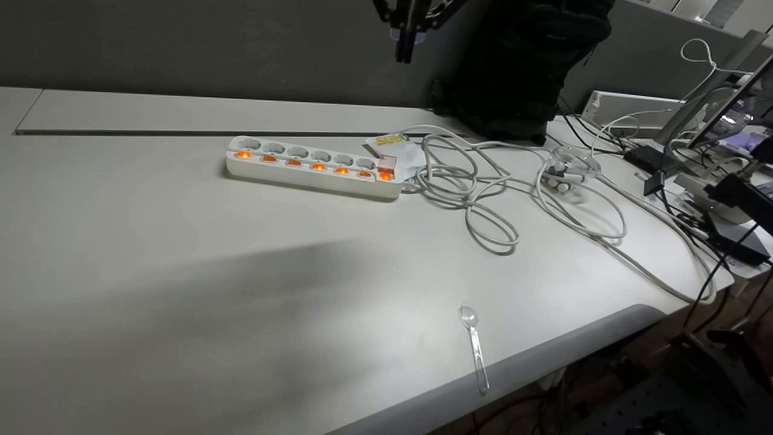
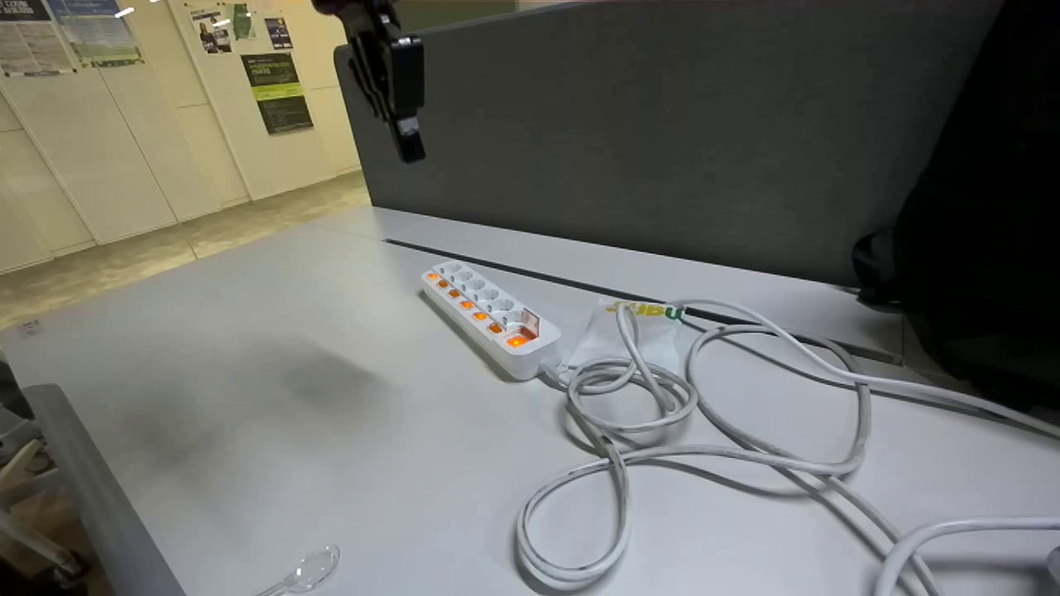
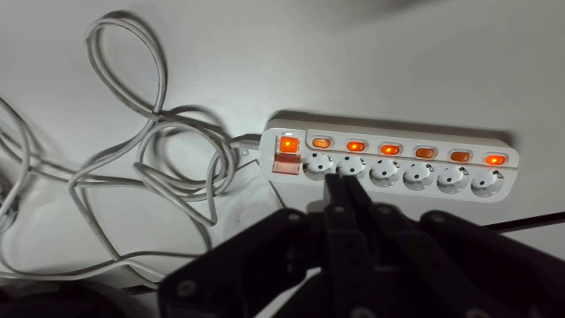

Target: Turn on the third switch from the left of the extension cord

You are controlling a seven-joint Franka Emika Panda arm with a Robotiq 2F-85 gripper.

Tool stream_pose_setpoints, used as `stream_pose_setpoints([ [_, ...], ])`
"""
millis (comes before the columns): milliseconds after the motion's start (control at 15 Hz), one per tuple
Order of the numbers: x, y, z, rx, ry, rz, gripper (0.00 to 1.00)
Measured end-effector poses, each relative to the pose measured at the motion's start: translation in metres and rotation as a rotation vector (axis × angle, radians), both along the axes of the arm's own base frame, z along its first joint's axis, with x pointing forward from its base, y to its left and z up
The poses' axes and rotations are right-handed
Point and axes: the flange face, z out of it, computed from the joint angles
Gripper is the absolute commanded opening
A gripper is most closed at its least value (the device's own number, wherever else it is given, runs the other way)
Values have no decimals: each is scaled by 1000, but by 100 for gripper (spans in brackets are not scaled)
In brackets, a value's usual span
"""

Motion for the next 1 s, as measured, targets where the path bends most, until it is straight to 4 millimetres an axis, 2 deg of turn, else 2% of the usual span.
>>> stream_pose_setpoints([
  [200,25,36,-32,14,34,25,0],
  [400,40,72,-56,20,50,58,1],
  [533,39,73,-61,15,57,61,1],
  [667,41,66,-58,13,52,57,1],
  [1000,42,64,-58,10,52,56,0],
])
